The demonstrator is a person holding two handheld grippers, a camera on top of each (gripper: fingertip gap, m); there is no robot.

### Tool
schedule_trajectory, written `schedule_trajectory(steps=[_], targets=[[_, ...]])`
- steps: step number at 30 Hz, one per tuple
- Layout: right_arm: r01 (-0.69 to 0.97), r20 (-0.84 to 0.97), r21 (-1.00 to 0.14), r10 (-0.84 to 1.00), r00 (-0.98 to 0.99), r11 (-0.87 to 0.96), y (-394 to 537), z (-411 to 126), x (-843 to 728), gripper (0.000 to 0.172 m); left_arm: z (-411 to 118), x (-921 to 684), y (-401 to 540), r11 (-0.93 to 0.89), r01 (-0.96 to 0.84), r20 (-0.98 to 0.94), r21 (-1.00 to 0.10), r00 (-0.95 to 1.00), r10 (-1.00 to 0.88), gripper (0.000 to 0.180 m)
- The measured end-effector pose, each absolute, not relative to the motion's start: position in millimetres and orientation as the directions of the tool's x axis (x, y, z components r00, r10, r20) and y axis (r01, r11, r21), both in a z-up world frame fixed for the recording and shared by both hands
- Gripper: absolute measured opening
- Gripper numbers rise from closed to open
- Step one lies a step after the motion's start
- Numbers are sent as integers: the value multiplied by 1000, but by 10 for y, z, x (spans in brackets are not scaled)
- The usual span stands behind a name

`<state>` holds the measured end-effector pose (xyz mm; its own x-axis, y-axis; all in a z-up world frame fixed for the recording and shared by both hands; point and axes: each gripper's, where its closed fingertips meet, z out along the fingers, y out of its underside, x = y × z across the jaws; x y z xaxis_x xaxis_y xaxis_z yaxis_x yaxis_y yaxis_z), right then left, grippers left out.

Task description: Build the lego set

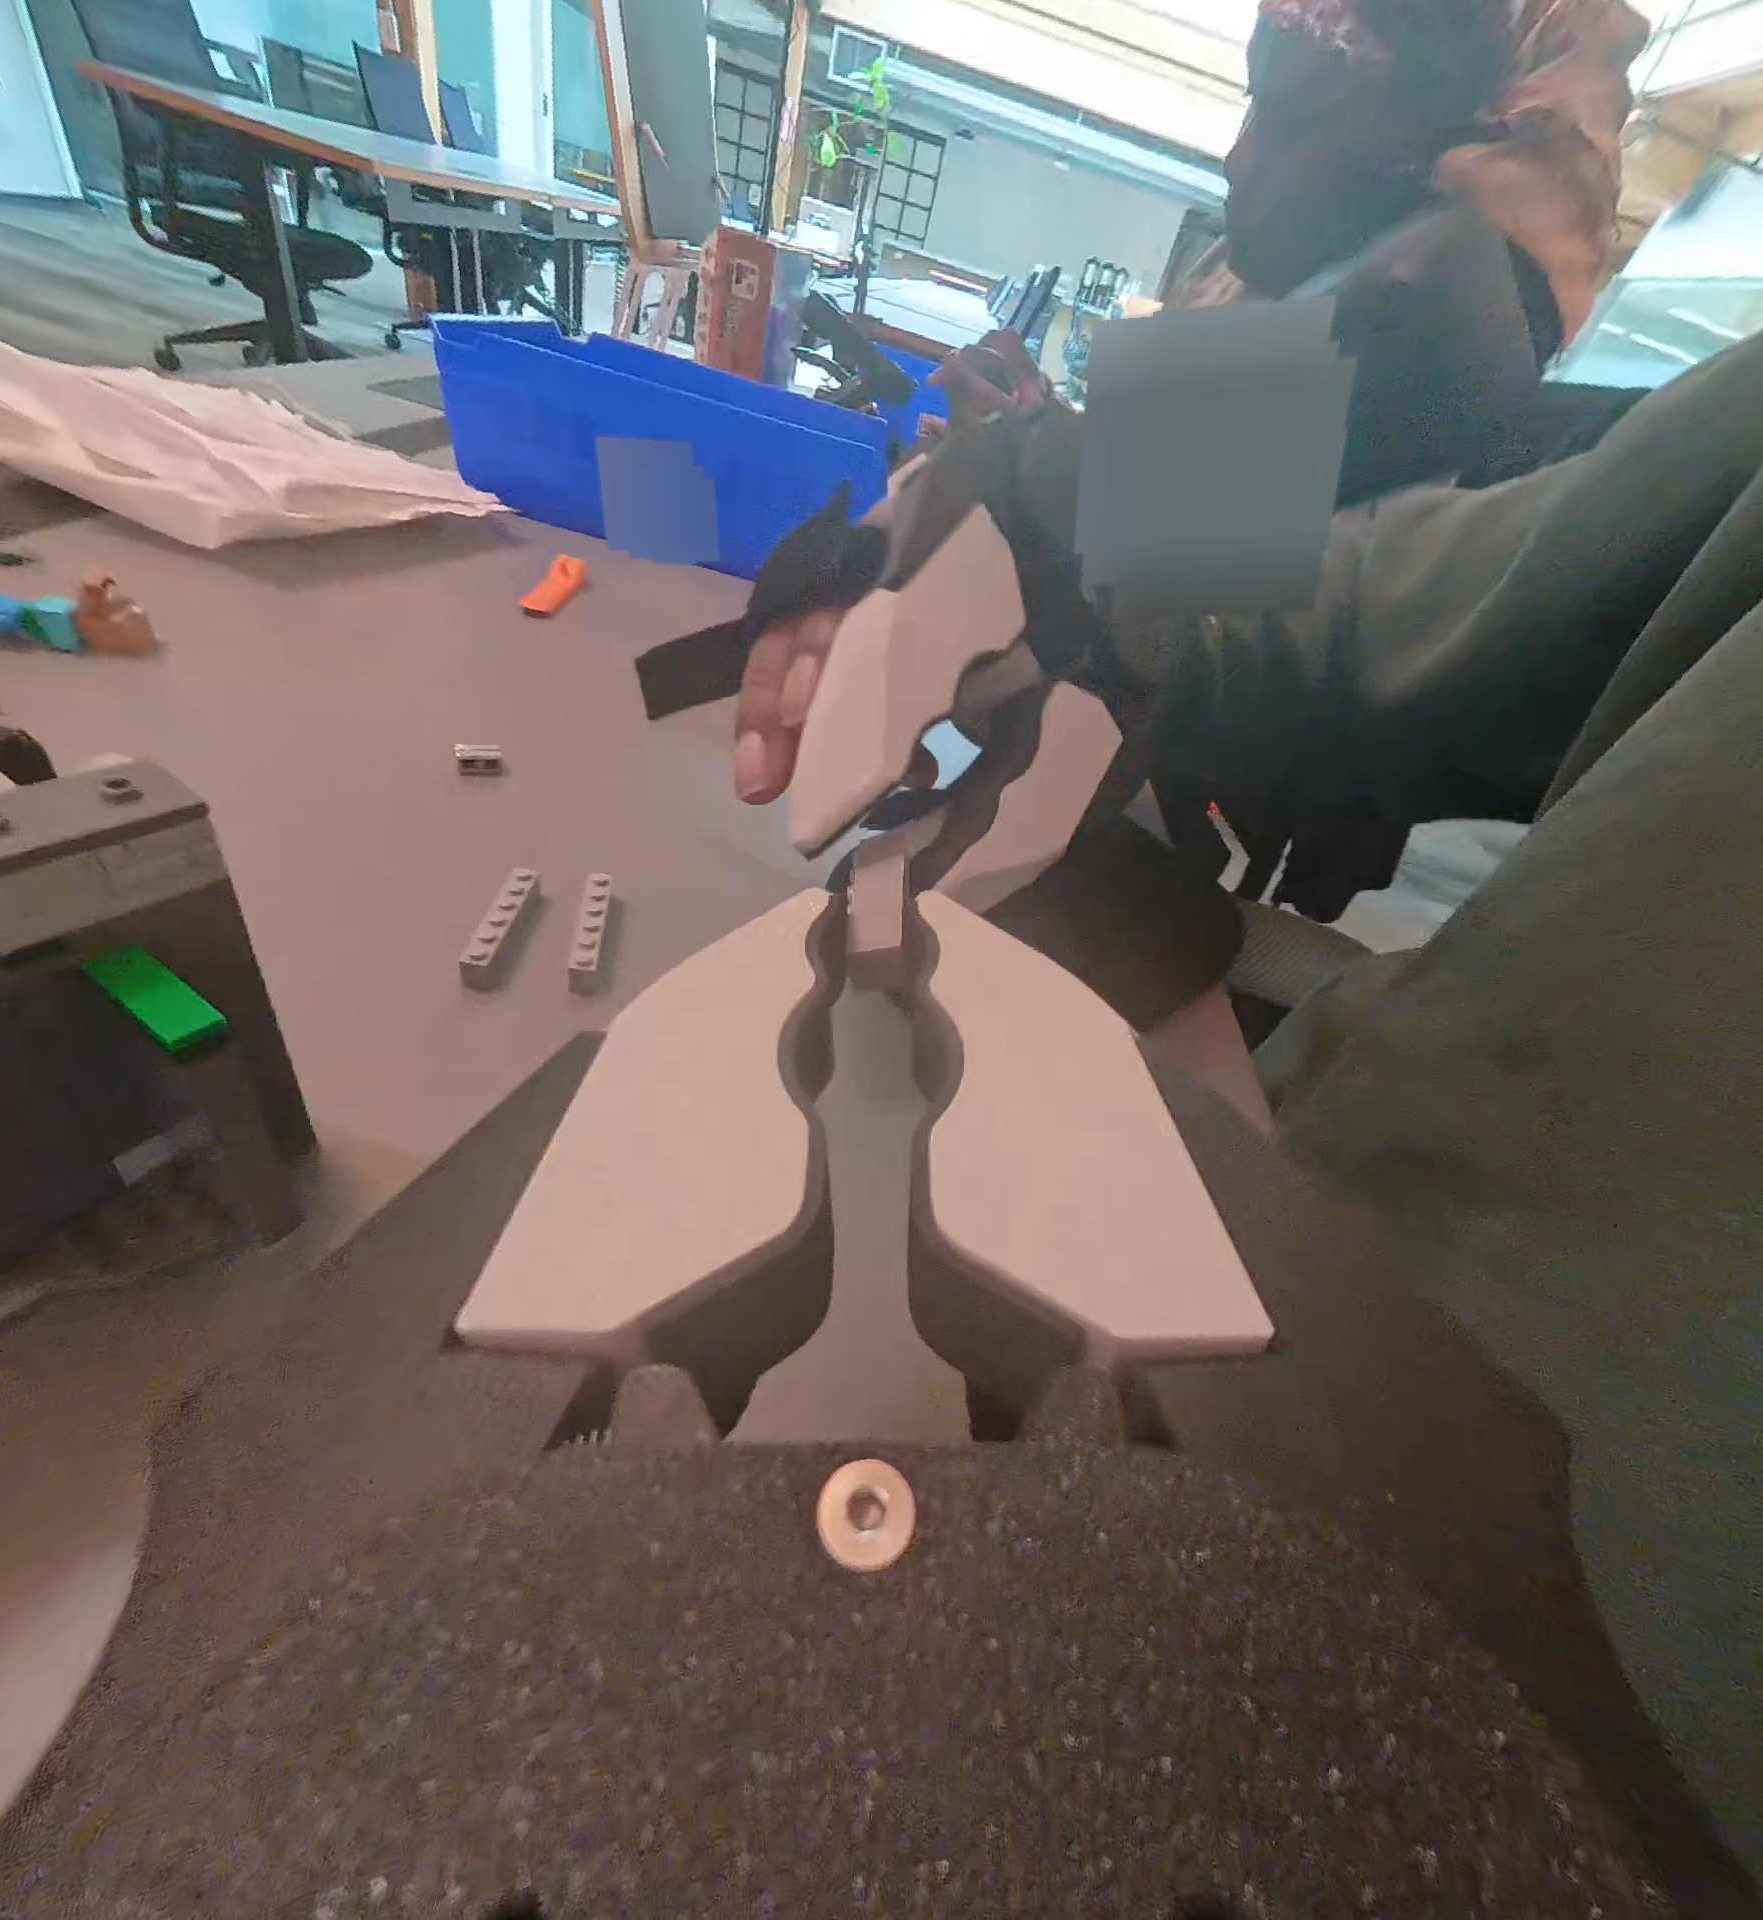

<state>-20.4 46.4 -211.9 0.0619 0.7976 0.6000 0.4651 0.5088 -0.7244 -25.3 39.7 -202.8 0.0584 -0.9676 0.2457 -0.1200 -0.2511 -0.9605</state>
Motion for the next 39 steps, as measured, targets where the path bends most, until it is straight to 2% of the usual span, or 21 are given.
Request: schedule_trajectory(steps=[5, 9, 12, 14, 17, 21, 23, 26, 31, 34, 39], targets=[[522, 746, -586, 665, 47, 620, 444, -2178, -240, 10, -2056, -230, 369, -294, -122, 293, -948, 31, -956, 10], [518, 703, -620, 711, 34, 589, 433, -2137, -232, 9, -2033, -224, 361, -340, -101, 341, -935, 5, -940, 10], [493, 597, -708, 801, 35, 506, 423, -2135, -229, 8, -2012, -233, 363, -298, -89, 298, -950, 4, -954, 10], [464, 494, -782, 867, 56, 416, 446, -2121, -213, 8, -2010, -265, 397, -224, -96, 222, -970, 30, -975, 22], [411, 289, -878, 957, 41, 247, 429, -2101, -187, 8, -2047, -304, 409, -92, -141, 85, -986, 55, -995, 27], [371, 57, -927, 998, -18, 60, 369, -2117, -214, 8, -2111, -281, 315, 67, -200, -75, -977, 30, -997, 25], [389, -1, -921, 999, -43, 16, 354, -2173, -231, 7, -2136, -265, 284, 96, -215, -103, -972, 22, -994, 22], [424, -28, -906, 998, -64, 2, 333, -2251, -261, 8, -2189, -280, 331, 112, -250, -128, -962, 47, -991, 9], [477, 44, -877, 999, -28, 52, 418, -2310, -276, 9, -2237, -311, 397, 91, -291, -115, -952, 64, -991, 8], [527, 111, -843, 994, -23, 106, 458, -2317, -277, 16, -2266, -342, 437, 84, -308, -112, -948, 74, -991, 8], [576, 152, -805, 988, -30, 141, 472, -2342, -326, 9, -2291, -354, 437, 91, -323, -119, -942, 68, -990, 8]])
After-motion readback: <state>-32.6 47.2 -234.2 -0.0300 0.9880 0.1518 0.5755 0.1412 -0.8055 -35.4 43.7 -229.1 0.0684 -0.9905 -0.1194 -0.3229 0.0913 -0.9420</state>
